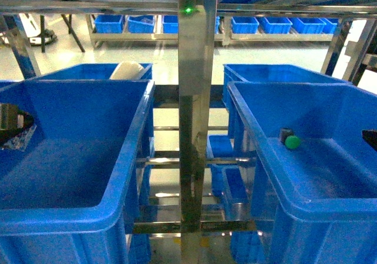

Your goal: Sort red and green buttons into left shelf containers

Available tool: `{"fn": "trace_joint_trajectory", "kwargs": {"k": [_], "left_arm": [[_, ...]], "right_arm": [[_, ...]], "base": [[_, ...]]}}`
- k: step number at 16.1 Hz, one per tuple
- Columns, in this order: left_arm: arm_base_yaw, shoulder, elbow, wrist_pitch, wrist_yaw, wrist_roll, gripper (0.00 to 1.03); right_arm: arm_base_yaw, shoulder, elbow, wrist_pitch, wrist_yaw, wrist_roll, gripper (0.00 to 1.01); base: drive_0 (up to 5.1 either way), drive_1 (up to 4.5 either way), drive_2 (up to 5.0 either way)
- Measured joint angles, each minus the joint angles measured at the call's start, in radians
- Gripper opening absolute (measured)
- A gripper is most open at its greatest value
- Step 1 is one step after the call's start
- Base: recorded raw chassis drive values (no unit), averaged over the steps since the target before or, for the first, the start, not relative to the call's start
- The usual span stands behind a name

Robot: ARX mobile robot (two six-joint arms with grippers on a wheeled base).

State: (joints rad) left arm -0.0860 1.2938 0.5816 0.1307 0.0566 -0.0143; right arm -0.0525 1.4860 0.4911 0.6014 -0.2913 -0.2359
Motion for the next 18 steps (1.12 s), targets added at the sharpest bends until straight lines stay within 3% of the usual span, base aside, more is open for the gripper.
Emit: {"fn": "trace_joint_trajectory", "kwargs": {"k": [5, 7, 9, 14, 17, 18], "left_arm": [[0.204, 0.173, 0.029, 0.010, 0.172, 0.136, 0.29], [0.289, 0.252, 0.065, -0.041, 0.244, 0.221, 0.29], [0.333, 0.298, 0.101, -0.079, 0.261, 0.310, 0.29], [0.322, 0.296, 0.124, -0.142, 0.262, 0.384, 0.29], [0.193, 0.272, 0.134, -0.224, 0.267, 0.358, 0.29], [0.137, 0.271, 0.130, -0.208, 0.214, 0.354, 0.29]], "right_arm": [[0.000, 0.000, 0.000, 0.000, 0.000, 0.000, 0.98], [0.000, 0.000, 0.000, 0.000, 0.000, 0.000, 0.98], [0.000, 0.000, 0.000, 0.000, 0.000, 0.000, 0.98], [0.000, 0.000, 0.000, 0.000, 0.000, 0.000, 0.98], [0.000, 0.000, 0.000, 0.000, 0.000, 0.000, 0.98], [0.000, 0.000, 0.000, 0.000, 0.000, 0.000, 0.98]], "base": [[0.0, 0.00, 0.0], [0.0, 0.00, 0.0], [0.0, 0.00, 0.0], [0.0, 0.00, 0.0], [0.0, 0.00, 0.0], [0.0, 0.00, 0.0]]}}
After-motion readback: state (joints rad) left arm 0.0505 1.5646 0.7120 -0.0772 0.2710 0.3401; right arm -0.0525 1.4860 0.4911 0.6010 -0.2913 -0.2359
